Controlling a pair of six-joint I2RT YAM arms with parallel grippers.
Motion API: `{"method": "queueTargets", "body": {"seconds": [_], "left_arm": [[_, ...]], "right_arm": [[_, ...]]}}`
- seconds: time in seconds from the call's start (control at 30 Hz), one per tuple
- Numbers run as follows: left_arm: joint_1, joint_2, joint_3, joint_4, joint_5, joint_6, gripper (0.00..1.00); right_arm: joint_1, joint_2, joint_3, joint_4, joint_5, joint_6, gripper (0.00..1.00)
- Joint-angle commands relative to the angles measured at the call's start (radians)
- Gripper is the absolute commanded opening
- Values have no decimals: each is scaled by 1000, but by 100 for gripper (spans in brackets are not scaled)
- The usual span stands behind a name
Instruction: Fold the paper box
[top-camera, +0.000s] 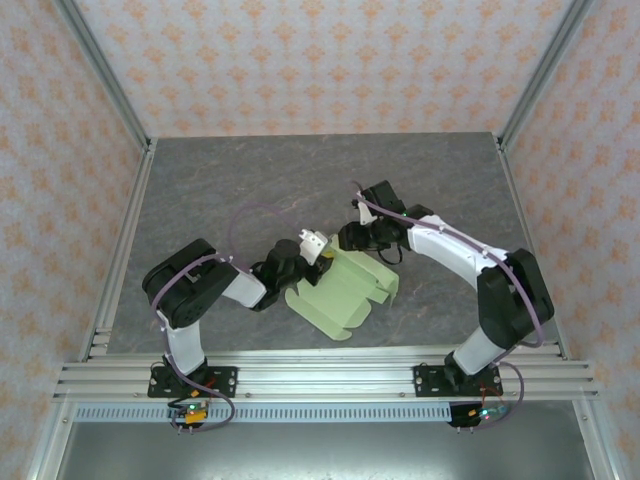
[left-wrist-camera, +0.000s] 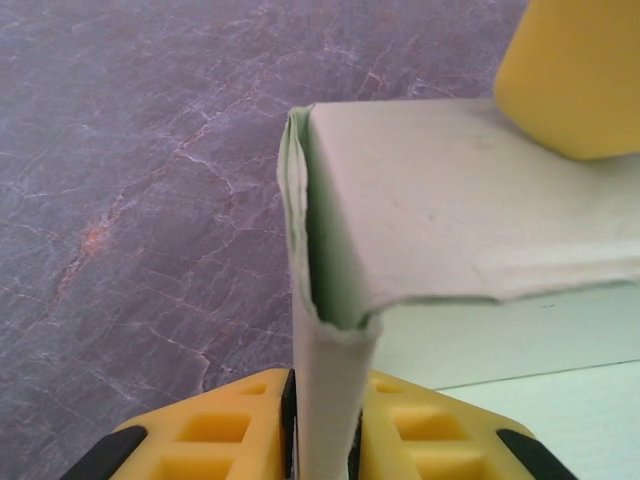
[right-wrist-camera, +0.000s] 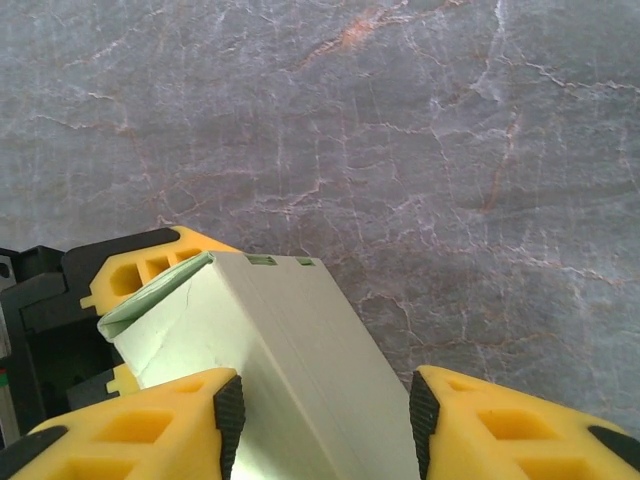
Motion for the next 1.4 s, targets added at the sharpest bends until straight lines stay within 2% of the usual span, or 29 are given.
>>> {"method": "queueTargets", "body": {"seconds": [0.0, 0.07, 0.13, 0.17, 0.23, 0.4, 0.47, 0.67, 0.8, 0.97, 1.37], "left_arm": [[9, 2, -24, 127, -19, -32, 25], [9, -14, -48, 171, -61, -41, 26], [7, -39, -45, 142, -78, -21, 26], [8, -49, -38, 120, -74, -11, 21], [5, -59, -25, 93, -72, 2, 20], [-18, -26, -36, 198, -160, 11, 15], [-27, -8, -29, 212, -187, 20, 9], [-64, 57, -26, 254, -231, 78, 0], [-78, 56, -26, 237, -250, 107, 1], [-78, 56, -20, 208, -233, 95, 10], [-78, 110, -19, 220, -211, 53, 22]], "right_arm": [[0, 34, 2, 21, -32, -18, 50], [1, 40, 5, 10, -30, -20, 50], [0, 42, 6, -3, -32, -17, 50], [1, 41, 3, -3, -42, -13, 50], [1, 38, -5, 7, -61, -5, 49], [10, 33, -28, 23, -80, 34, 47], [12, 25, -47, 44, -82, 51, 47], [22, 11, -60, 41, -67, 78, 48], [24, -3, -47, 13, -46, 78, 49], [25, -6, -50, 17, -36, 68, 49], [41, -4, -67, 54, -68, 100, 49]]}}
